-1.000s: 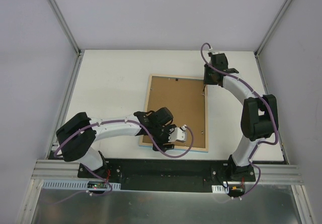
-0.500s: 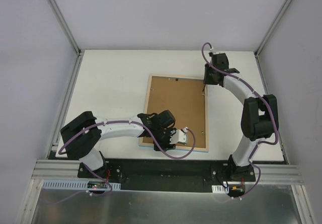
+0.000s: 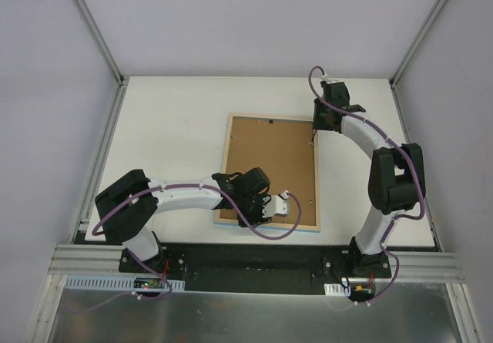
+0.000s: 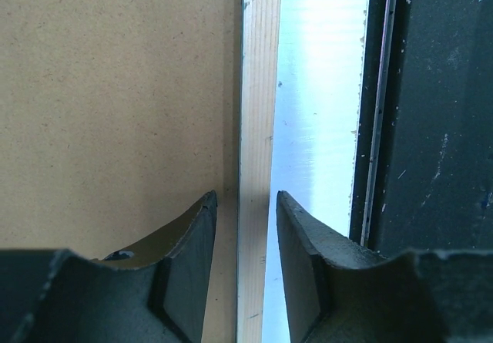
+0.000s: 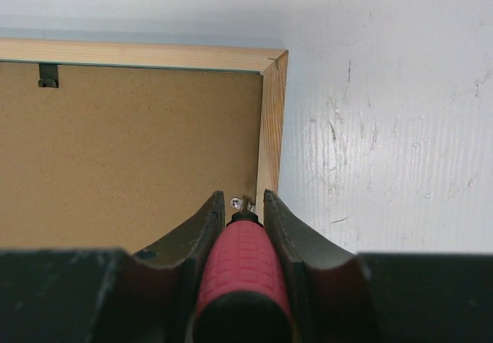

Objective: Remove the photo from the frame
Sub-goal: Release the photo frame item from the photo frame.

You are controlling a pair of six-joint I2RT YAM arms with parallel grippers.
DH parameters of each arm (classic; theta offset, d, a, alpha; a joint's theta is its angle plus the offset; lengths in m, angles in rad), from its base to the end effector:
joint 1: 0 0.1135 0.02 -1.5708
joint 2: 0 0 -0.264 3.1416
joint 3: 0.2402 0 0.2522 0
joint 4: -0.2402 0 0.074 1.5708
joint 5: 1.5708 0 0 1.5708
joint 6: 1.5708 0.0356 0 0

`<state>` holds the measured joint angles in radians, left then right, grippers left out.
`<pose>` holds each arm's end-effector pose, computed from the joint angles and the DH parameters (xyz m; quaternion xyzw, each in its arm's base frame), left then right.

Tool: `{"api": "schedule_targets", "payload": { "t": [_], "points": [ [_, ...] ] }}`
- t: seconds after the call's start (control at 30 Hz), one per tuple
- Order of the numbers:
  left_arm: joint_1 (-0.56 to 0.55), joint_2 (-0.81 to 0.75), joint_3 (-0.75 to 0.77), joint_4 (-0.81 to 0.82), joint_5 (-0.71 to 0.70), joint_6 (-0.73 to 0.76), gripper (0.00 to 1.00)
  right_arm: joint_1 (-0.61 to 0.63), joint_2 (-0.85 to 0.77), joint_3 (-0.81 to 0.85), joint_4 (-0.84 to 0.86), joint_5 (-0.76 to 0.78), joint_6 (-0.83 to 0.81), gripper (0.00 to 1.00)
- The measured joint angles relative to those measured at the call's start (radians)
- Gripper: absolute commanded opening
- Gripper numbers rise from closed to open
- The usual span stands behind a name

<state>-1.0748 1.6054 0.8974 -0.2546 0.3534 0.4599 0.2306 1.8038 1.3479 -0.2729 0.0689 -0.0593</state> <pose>0.1394 -0.2834 0.1755 0.6900 0.6395 -0.2491 0.2302 0.3987 0.0911 0.2435 -0.1178 0.9046 0.0036 0.4096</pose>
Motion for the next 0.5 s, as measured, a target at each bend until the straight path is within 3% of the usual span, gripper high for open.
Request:
{"api": "schedule_targets", "payload": {
  "t": [0.5],
  "points": [
    [0.000, 0.009, 0.006, 0.011, -0.003, -0.009, 0.33, 0.000, 0.010, 0.000, 0.000, 0.026, -0.002, 0.01]
  ]
}}
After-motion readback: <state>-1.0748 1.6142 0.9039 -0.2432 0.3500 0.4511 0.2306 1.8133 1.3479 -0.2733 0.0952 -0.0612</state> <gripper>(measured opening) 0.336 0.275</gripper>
